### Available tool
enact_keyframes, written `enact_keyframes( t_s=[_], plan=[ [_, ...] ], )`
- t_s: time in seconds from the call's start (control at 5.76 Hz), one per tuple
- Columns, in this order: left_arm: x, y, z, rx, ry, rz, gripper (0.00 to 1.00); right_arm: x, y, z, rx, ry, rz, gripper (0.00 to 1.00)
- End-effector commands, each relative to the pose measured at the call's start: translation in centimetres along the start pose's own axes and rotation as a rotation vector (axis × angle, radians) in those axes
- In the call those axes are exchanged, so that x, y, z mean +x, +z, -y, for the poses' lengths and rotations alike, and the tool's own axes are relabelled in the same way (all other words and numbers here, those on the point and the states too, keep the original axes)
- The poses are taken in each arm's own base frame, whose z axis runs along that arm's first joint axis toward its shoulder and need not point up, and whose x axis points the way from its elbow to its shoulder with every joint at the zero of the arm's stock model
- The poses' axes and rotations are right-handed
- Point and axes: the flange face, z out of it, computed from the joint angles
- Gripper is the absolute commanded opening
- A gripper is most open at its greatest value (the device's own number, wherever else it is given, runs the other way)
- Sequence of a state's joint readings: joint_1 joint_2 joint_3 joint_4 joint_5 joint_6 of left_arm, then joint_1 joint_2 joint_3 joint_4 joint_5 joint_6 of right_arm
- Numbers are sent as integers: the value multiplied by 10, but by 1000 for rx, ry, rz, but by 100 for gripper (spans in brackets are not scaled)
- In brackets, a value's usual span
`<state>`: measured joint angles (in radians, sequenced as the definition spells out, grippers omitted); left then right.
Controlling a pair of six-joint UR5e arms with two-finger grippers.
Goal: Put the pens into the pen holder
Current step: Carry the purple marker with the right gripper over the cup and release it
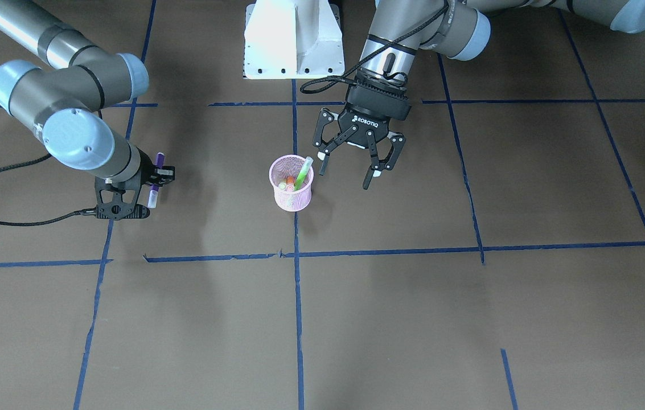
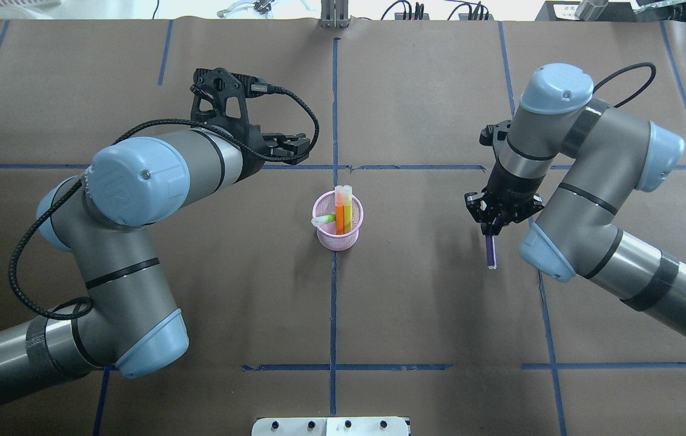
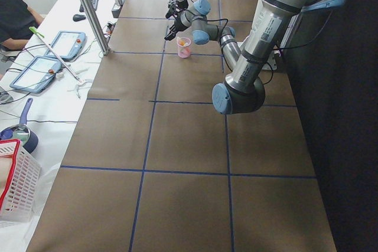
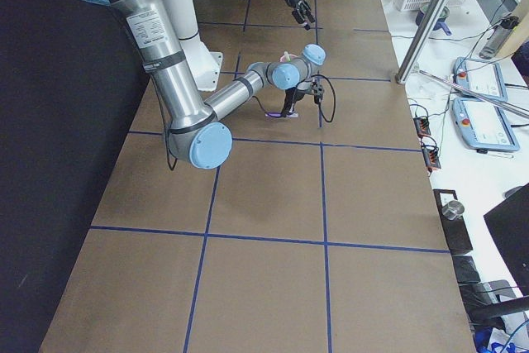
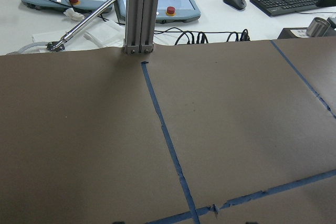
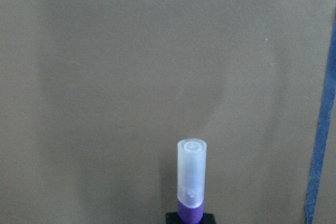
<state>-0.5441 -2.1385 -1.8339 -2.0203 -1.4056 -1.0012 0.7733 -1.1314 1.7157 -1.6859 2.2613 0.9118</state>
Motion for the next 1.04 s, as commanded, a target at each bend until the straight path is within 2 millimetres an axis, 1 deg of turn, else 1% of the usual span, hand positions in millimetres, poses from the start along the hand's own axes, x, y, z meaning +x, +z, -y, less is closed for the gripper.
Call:
enact_keyframes(
  t_s=[0.0,0.17,0.35,0.52,0.69,0.87],
  plan=[
    [-11,1,-8,-23,33,9,81,-33,-84,-43,256,14,51,0],
    [-24,4,-9,-36,89,33,81,-57,-120,-64,414,2,73,0],
    [-49,10,-2,-108,132,82,81,-84,-137,-82,518,50,112,0],
    [-79,9,20,-202,108,113,81,-122,-126,-108,646,62,186,0],
    [-141,2,35,-295,43,120,81,-154,-98,-138,741,81,218,0],
    [-194,-10,47,-372,-30,118,81,-181,-86,-156,791,69,226,0]
  ],
)
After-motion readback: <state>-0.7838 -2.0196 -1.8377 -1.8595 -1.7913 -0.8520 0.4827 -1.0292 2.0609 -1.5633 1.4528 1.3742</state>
